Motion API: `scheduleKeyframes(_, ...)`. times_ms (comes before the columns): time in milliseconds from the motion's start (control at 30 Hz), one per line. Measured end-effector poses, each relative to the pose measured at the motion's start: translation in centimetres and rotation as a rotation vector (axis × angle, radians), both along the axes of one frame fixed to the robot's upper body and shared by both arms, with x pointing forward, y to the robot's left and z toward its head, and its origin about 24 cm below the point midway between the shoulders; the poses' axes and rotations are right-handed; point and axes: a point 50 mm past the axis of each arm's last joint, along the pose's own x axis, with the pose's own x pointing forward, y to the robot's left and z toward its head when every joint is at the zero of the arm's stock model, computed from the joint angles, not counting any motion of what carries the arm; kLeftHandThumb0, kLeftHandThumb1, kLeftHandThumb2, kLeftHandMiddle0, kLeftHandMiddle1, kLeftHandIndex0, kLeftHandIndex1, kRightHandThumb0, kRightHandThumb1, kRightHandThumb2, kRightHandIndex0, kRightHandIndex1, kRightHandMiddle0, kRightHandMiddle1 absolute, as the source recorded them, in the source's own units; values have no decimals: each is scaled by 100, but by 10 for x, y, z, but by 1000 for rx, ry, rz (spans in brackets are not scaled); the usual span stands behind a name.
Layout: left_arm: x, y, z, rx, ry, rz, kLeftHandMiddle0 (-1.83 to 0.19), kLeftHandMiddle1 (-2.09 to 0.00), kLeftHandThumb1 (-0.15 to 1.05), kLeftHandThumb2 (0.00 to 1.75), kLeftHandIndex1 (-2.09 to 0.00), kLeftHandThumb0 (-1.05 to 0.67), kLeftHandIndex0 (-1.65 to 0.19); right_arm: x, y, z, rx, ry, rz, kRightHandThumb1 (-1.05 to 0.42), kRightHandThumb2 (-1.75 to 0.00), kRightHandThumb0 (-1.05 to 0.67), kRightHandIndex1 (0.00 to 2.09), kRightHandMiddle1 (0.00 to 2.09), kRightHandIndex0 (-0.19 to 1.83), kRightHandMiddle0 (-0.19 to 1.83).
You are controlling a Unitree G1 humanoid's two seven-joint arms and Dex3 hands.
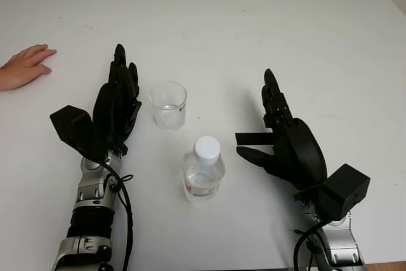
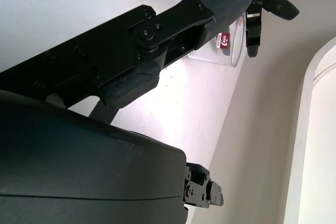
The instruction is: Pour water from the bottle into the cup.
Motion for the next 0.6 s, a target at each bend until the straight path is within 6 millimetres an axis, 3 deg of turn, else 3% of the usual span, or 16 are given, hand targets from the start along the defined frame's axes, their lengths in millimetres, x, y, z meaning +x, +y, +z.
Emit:
scheduleKeyframes(433,0,1,1,-3,-6,7,18,-5,105,72,-2,-83,18,-1,0,-2,14,24,25,-88,-5,-98,0,0,-19,-19)
scheduleKeyframes(600,0,1,2,-4,-7,3,19,-4,105,71,-1,-83,19,-7,-2,19,2,-37,111,-87,-5,-100,0,0,-19,-19)
